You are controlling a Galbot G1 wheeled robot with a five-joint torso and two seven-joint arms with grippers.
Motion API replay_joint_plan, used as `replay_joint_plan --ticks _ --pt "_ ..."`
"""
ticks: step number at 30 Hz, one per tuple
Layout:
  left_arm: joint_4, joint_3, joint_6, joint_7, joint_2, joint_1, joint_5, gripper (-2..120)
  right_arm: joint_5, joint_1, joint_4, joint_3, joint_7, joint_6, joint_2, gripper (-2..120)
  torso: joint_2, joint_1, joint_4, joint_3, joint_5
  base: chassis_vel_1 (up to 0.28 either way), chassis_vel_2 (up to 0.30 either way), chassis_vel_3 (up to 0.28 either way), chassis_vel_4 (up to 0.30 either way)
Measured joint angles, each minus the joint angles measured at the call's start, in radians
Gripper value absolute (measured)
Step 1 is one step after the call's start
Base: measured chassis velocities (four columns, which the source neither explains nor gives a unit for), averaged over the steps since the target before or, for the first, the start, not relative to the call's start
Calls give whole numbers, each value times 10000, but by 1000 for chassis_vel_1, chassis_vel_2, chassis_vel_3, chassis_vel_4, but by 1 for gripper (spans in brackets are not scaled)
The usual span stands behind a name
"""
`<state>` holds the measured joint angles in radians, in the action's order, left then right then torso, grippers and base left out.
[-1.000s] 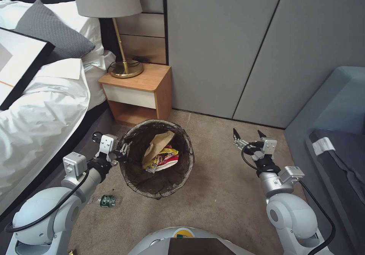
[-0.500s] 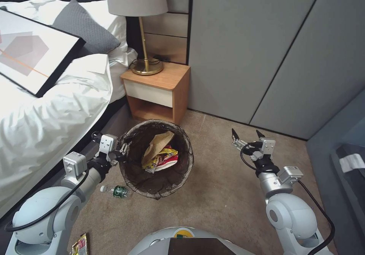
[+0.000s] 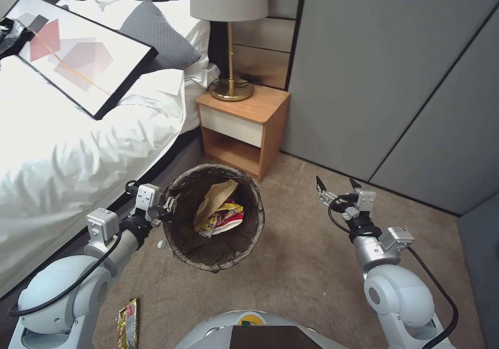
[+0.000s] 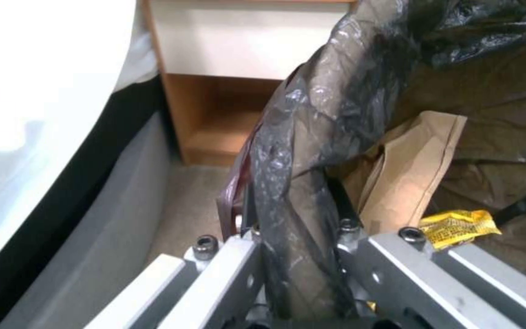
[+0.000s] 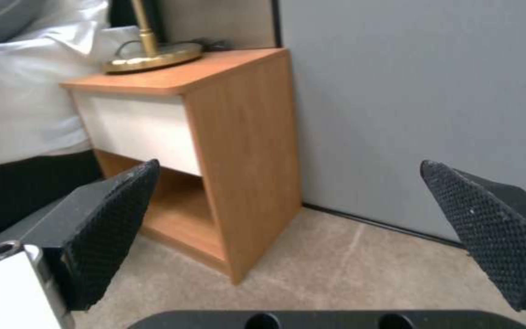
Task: Pick up the trash bin, then pick up the garbage from the floor and place it into the trash bin.
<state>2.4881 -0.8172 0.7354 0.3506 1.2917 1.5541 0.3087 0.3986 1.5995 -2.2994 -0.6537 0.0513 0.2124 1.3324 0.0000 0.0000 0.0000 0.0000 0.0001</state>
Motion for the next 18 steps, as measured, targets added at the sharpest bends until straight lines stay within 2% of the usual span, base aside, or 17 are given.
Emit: replay_joint_plan --ticks 18 --pt "-16 -40 0 20 12 -20 -7 0 10 42 -32 19 14 35 -83 100 0 0 0 0 0 70 72 65 65"
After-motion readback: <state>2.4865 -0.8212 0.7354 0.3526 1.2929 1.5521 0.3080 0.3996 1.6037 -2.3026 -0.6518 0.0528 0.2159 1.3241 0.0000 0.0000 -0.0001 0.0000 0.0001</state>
